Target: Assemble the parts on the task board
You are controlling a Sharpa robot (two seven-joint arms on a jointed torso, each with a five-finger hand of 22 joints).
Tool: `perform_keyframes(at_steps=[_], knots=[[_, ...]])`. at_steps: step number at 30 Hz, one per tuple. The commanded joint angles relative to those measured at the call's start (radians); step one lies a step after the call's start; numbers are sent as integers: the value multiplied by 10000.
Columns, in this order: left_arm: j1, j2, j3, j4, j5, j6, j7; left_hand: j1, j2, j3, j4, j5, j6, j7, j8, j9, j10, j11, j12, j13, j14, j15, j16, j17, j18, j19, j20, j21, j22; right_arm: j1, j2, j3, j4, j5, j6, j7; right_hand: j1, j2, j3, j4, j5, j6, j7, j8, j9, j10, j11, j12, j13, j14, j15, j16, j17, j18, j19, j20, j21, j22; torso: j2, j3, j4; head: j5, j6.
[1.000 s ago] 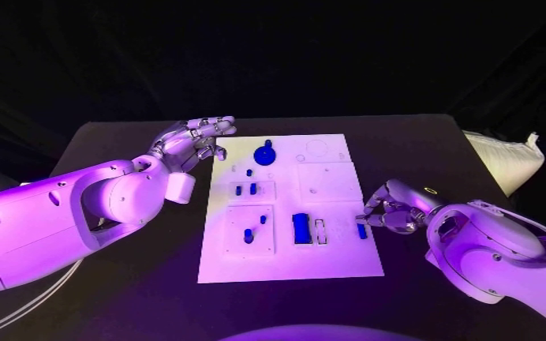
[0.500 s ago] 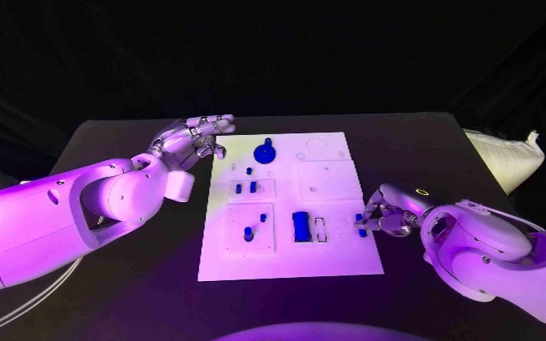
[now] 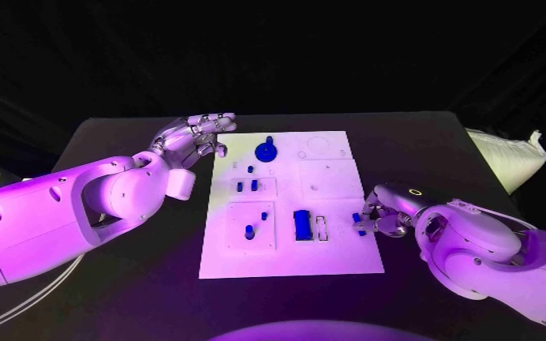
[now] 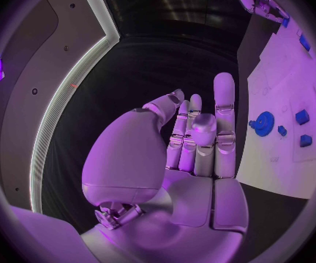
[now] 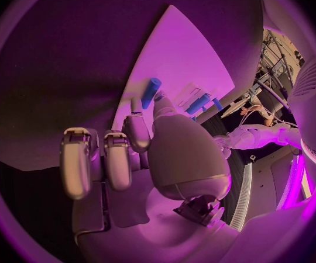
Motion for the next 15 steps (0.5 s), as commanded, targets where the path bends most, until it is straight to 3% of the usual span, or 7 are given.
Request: perform_keyframes(at_steps=[1, 9, 15], knots=[[1, 8, 4, 7, -34, 209, 35, -24, 88, -44, -36, -18, -63, -13, 39, -8, -94, -10, 62, -10, -70, -15, -61, -10, 184, -43, 60, -47, -14, -143, 100, -77, -83, -702, 1051, -112, 639, 229, 267, -250, -683, 97, -32, -8, -14, 75, -186, -44, -28, 987, -126, 51, 2274, -101, 603, -76, 48, 1676, -4, 2, -3, 11, -18], [0, 7, 2, 7, -34, 222, 33, -24, 88, -44, -36, -18, -63, -13, 39, -8, -94, -10, 62, -10, -70, -15, -61, -10, 184, -43, 60, -47, -14, -317, 403, -77, -208, -1419, 1424, -114, 1587, 360, 1203, -934, -830, 194, -54, -60, -8, 25, -217, -155, -52, 997, -153, 80, 2331, -112, 615, -117, 75, 1716, -4, -1, 10, 35, -42], [0, 4, 1, 10, -34, 222, 35, -24, 88, -44, -36, -18, -63, -13, 39, -8, -94, -10, 62, -10, -70, -15, -61, -10, 184, -43, 60, -47, -14, -349, 477, -77, -231, -1472, 1361, -117, 1381, 377, 1582, -953, -778, 190, -37, -150, -18, 46, -195, -190, -58, 1001, -126, 91, 2352, -119, 624, -94, 90, 1736, -7, -8, 6, 47, -39]])
